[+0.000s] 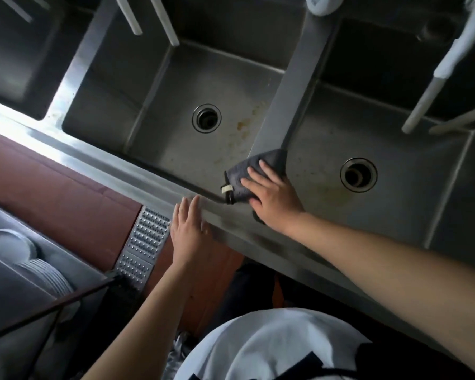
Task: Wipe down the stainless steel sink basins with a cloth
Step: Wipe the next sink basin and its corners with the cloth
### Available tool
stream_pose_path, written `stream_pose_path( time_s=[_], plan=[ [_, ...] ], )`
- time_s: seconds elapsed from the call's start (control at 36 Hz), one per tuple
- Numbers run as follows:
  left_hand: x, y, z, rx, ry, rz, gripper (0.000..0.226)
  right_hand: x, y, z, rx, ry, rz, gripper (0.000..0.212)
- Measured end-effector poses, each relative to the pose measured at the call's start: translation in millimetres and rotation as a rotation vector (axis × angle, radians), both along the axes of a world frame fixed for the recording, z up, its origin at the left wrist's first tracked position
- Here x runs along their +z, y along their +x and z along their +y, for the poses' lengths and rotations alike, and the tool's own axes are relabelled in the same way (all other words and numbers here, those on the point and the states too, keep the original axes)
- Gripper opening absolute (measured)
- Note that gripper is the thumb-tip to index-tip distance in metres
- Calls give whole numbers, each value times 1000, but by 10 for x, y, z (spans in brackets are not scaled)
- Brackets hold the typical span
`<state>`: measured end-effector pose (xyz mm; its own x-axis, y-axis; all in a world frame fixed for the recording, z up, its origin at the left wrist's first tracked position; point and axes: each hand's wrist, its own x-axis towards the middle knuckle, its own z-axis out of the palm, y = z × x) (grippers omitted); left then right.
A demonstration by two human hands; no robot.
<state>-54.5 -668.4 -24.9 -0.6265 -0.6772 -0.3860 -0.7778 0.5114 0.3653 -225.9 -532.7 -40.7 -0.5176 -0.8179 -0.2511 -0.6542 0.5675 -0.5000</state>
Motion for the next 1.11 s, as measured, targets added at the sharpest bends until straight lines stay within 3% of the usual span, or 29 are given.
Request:
stream_pose_path(
  time_s=[0.19, 0.42, 0.56, 0.69, 0.78, 0.89, 0.94, 1.0, 1.11],
  plan=[
    [63, 67, 113, -20, 70, -72, 67, 39, 462, 399, 248, 34, -209, 47],
    [172, 28, 173, -124, 15, -198, 62, 127, 321, 1036, 299, 43, -372, 44],
    [156, -111, 337, -114, 26, -92, 58, 92, 265, 1603, 164, 12, -486, 46],
    [117, -377, 561, -226, 78, -13, 72, 66, 348, 2117, 43, 66, -482, 47],
    [92, -592, 641, -290, 81, 2, 72, 110, 332, 2290, -155, -27, -642, 36],
    [29, -944, 622, -409, 58, -48, 74, 170, 34, 2427, -801, -248, -1154, 17],
    [-5, -1166, 576, -459, 44, -71, 77, 124, -159, 2504, -1043, -413, -1379, 30],
    [-50, -1433, 504, -499, 38, -64, 82, 67, -311, 2538, -1183, -510, -1426, 39],
    [-177, -2090, 331, -545, -29, -1, 88, -205, -551, 2476, -1439, -532, -1339, 34]
  ],
)
